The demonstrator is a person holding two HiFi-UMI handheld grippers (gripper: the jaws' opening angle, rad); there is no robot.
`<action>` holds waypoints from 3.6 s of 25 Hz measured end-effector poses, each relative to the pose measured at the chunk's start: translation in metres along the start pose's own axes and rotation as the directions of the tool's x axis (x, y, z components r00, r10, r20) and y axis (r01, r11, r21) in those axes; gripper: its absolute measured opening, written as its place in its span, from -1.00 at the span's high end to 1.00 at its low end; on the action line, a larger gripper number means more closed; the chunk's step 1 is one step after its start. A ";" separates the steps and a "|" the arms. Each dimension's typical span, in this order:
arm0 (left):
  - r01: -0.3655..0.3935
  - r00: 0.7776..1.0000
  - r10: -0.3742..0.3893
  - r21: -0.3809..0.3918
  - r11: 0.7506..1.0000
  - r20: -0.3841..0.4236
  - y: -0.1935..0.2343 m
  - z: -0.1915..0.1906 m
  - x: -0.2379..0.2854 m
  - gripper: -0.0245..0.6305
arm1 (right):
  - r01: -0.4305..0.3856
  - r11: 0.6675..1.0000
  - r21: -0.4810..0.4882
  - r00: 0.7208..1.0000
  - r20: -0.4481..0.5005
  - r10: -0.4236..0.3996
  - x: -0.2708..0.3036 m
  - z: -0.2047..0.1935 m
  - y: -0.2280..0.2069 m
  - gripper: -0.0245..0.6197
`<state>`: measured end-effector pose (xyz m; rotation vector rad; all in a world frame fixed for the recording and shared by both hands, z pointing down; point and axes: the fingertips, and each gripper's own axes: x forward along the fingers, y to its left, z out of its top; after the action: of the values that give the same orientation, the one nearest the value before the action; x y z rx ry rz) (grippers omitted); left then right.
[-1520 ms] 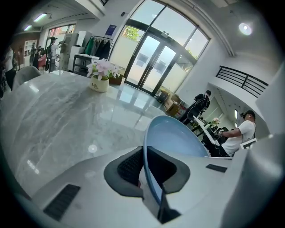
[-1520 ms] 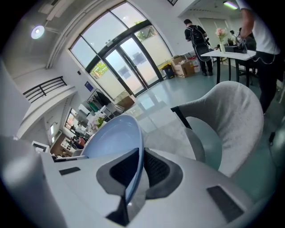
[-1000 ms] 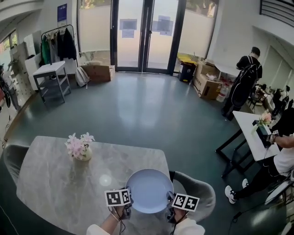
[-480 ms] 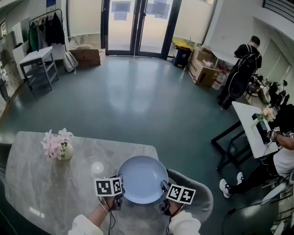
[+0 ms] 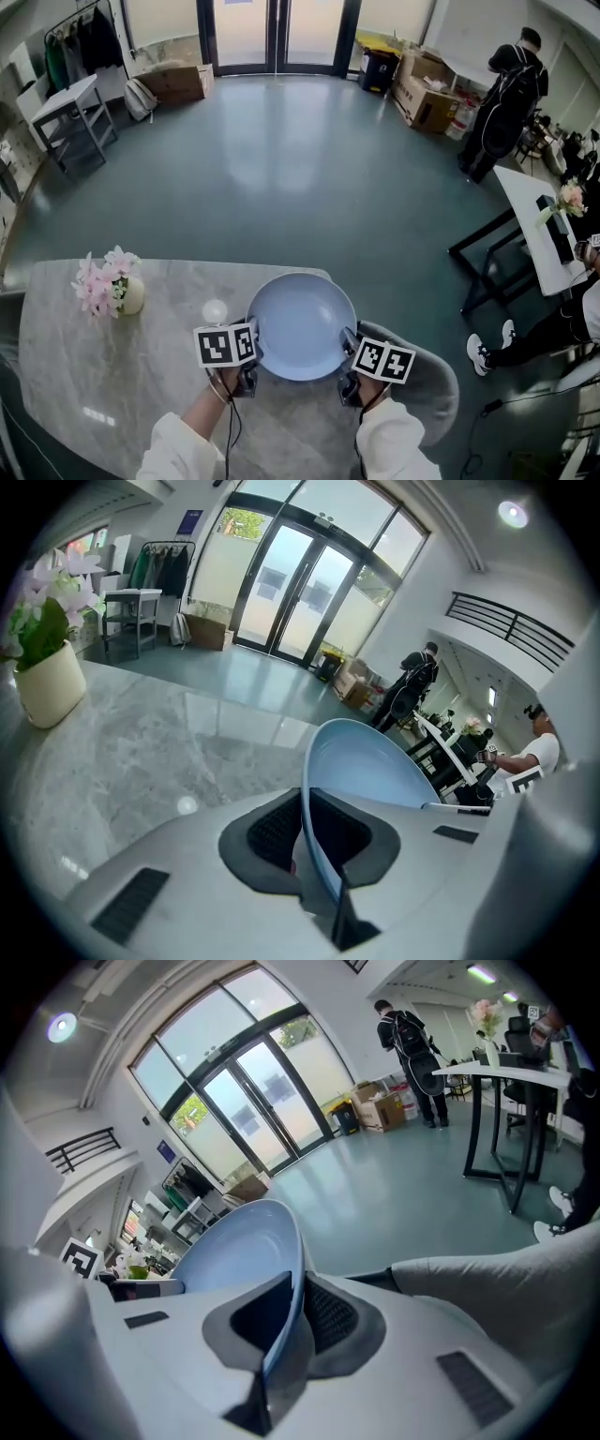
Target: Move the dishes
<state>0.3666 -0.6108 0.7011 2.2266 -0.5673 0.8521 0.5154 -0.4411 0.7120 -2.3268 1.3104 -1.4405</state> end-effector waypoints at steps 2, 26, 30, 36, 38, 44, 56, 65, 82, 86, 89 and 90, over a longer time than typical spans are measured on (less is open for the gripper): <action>-0.006 1.000 0.006 -0.004 1.000 0.001 0.005 0.005 0.004 0.85 | -0.001 1.000 -0.001 1.000 -0.003 0.001 0.007 0.003 0.002 0.64; -0.046 0.998 0.044 -0.034 0.998 -0.040 0.029 -0.002 0.016 0.85 | 0.013 0.996 -0.089 0.997 -0.080 -0.020 0.026 -0.003 0.013 0.62; -0.031 0.999 0.030 -0.035 0.999 -0.037 0.029 0.000 0.016 0.82 | 0.031 0.993 -0.118 0.996 -0.080 -0.041 0.025 -0.003 0.013 0.60; -0.036 0.999 0.036 -0.039 0.999 -0.021 0.034 0.002 0.010 0.52 | 0.043 0.995 -0.094 0.998 -0.041 -0.047 0.019 0.002 0.009 0.43; -0.039 0.999 0.039 -0.042 0.998 -0.012 0.038 0.003 0.005 0.50 | 0.049 0.996 -0.080 0.998 -0.030 -0.051 0.016 0.004 0.005 0.41; -0.029 1.000 0.029 -0.041 0.999 -0.012 0.028 0.003 -0.028 0.49 | 0.062 0.997 -0.040 0.998 -0.005 -0.063 -0.010 0.004 0.008 0.38; -0.001 0.995 0.000 0.002 1.000 0.098 -0.033 -0.025 -0.125 0.49 | 0.029 1.000 -0.003 0.995 0.091 -0.029 -0.098 -0.014 0.049 0.55; 0.086 0.985 -0.091 0.042 0.995 0.147 -0.097 -0.059 -0.183 0.61 | -0.010 1.000 -0.008 0.991 0.137 0.011 -0.172 -0.047 0.073 0.62; 0.130 0.972 -0.147 0.103 0.986 0.181 -0.132 -0.154 -0.293 0.88 | -0.045 0.994 -0.096 0.981 0.183 0.062 -0.290 -0.142 0.108 0.69; 0.131 0.969 -0.149 0.102 0.986 0.198 -0.129 -0.177 -0.322 0.88 | -0.048 0.992 -0.120 0.979 0.191 0.070 -0.316 -0.167 0.120 0.69; 0.145 0.966 -0.161 0.092 0.985 0.203 -0.127 -0.196 -0.341 0.88 | -0.042 0.991 -0.124 0.981 0.181 0.064 -0.334 -0.191 0.125 0.69; 0.151 0.965 -0.166 0.090 0.984 0.204 -0.128 -0.203 -0.347 0.88 | -0.038 0.991 -0.131 0.983 0.174 0.061 -0.340 -0.199 0.125 0.69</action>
<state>0.1192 -0.3259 0.5131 2.4109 -0.4532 0.5666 0.2245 -0.2121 0.5281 -2.4163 1.4361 -1.1359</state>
